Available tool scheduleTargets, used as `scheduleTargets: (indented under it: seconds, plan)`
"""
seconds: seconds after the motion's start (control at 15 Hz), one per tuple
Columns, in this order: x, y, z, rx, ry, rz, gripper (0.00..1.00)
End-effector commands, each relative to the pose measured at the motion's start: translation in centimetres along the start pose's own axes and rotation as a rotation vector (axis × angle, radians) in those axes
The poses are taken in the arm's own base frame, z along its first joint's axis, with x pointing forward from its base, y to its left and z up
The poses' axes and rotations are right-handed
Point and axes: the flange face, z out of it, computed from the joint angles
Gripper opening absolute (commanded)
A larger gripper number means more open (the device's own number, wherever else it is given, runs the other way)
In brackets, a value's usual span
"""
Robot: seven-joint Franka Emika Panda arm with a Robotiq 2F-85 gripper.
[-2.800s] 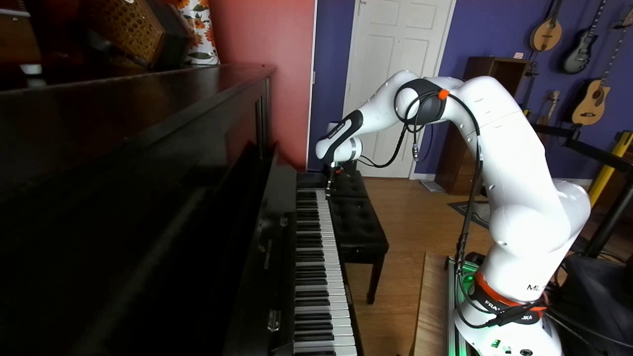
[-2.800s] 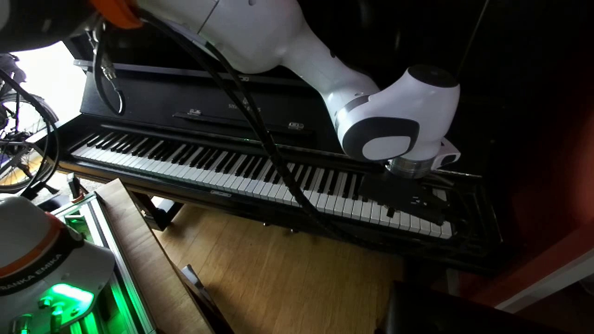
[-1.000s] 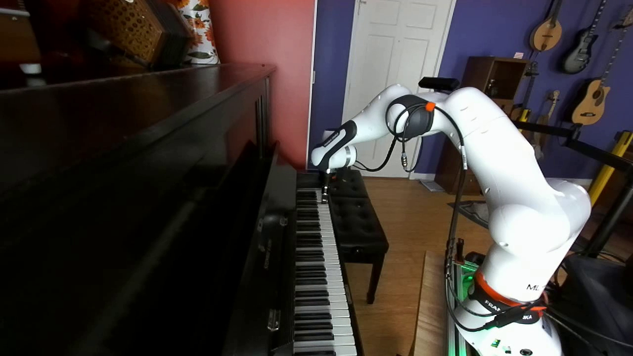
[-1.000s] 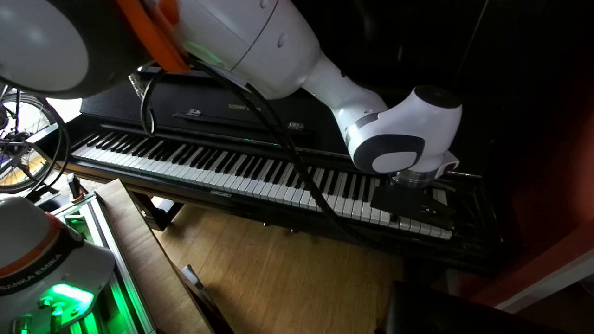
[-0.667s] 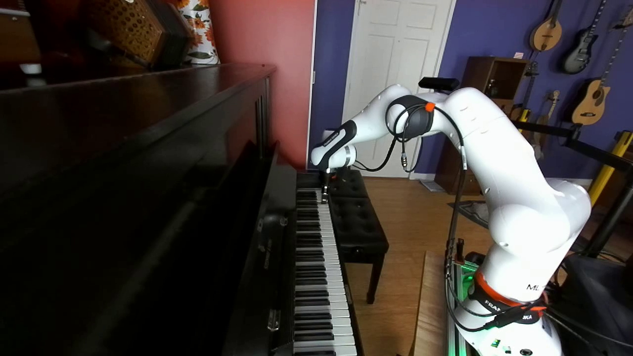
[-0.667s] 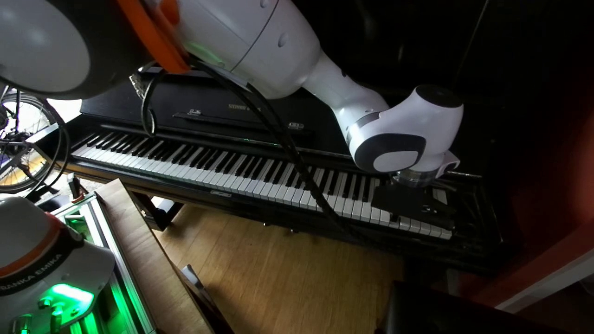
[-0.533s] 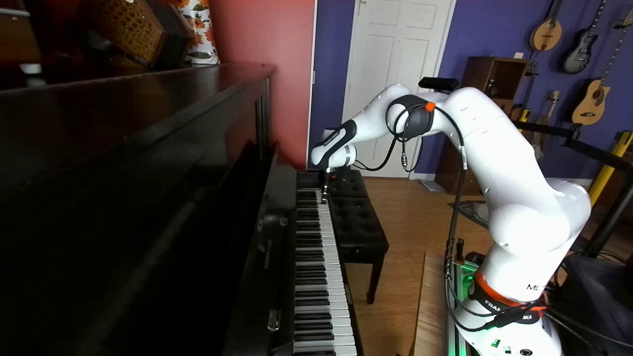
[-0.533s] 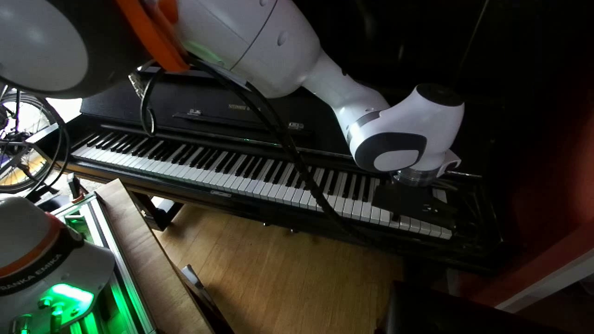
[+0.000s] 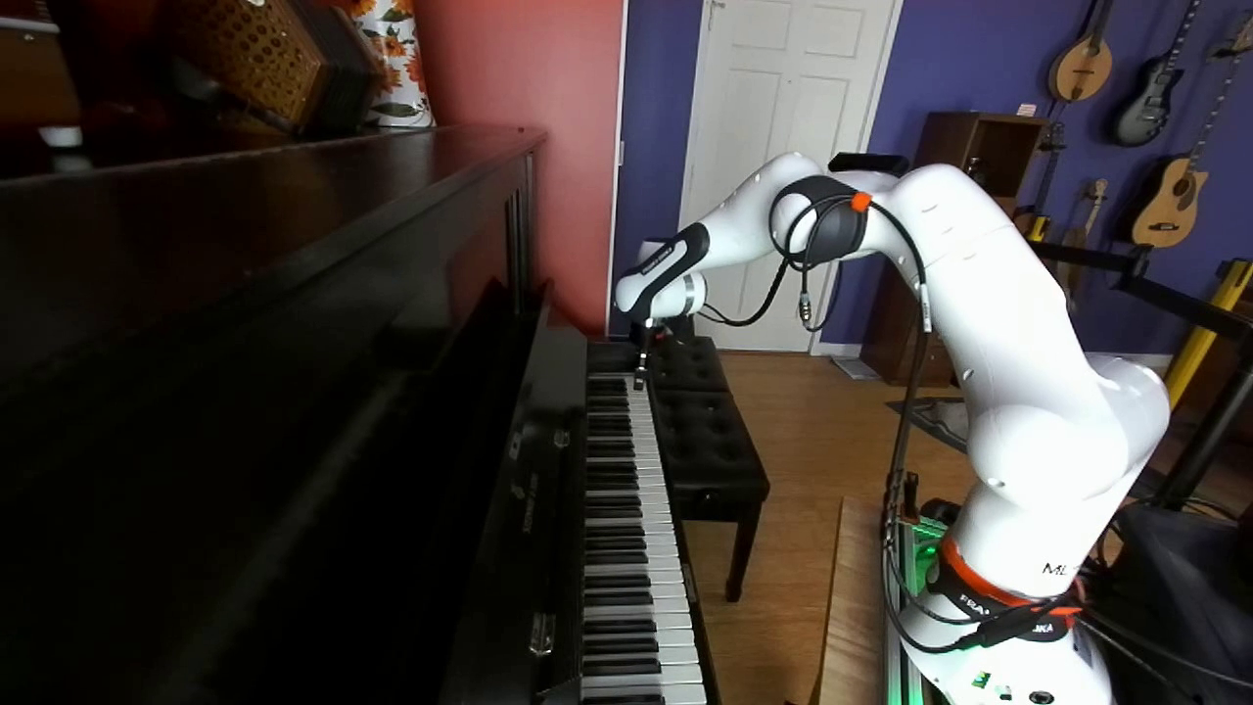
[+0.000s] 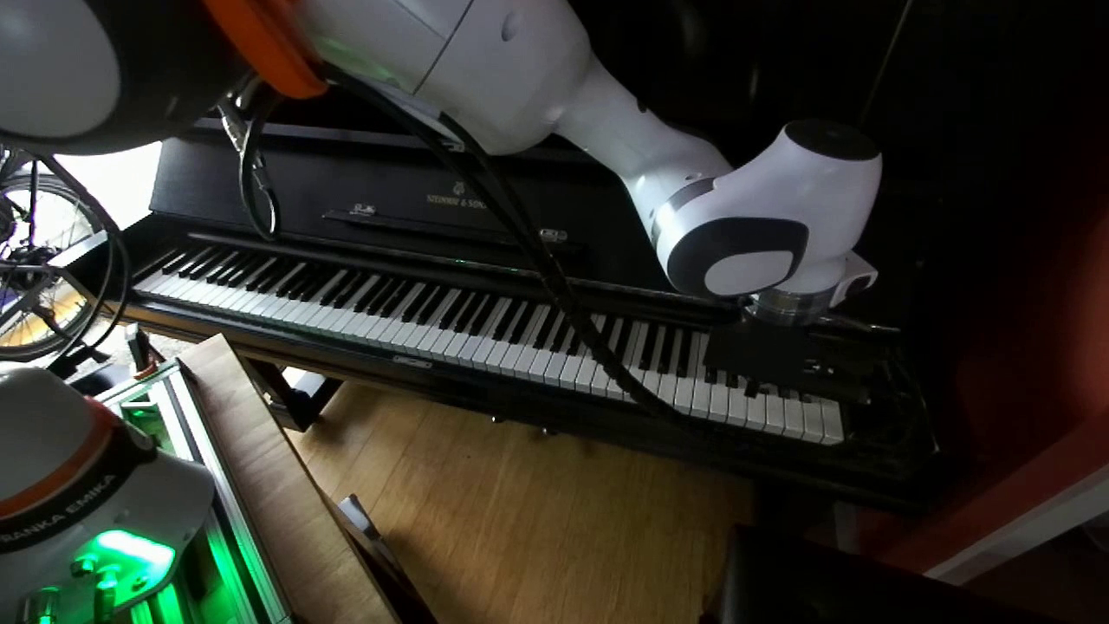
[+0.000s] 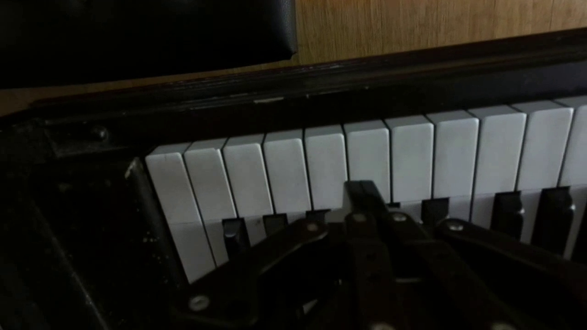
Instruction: Press one key on the right side of the keyboard
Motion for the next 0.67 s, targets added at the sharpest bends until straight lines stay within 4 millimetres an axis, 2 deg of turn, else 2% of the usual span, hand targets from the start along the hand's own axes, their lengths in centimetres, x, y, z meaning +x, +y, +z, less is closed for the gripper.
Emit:
scheduleTargets:
  seconds: [0.0, 0.47, 0.53, 0.6]
  plan:
    - [-0.4, -1.0, -1.8, 0.0, -0.01, 0.007, 0.0]
    - [-0.5, -1.9, -5.7, -0.047, -0.019, 0.022, 0.0]
    - [-0.5, -2.1, -6.4, -0.055, -0.02, 0.023, 0.25]
    - [-0.6, -2.3, -7.0, -0.06, -0.021, 0.026, 0.28]
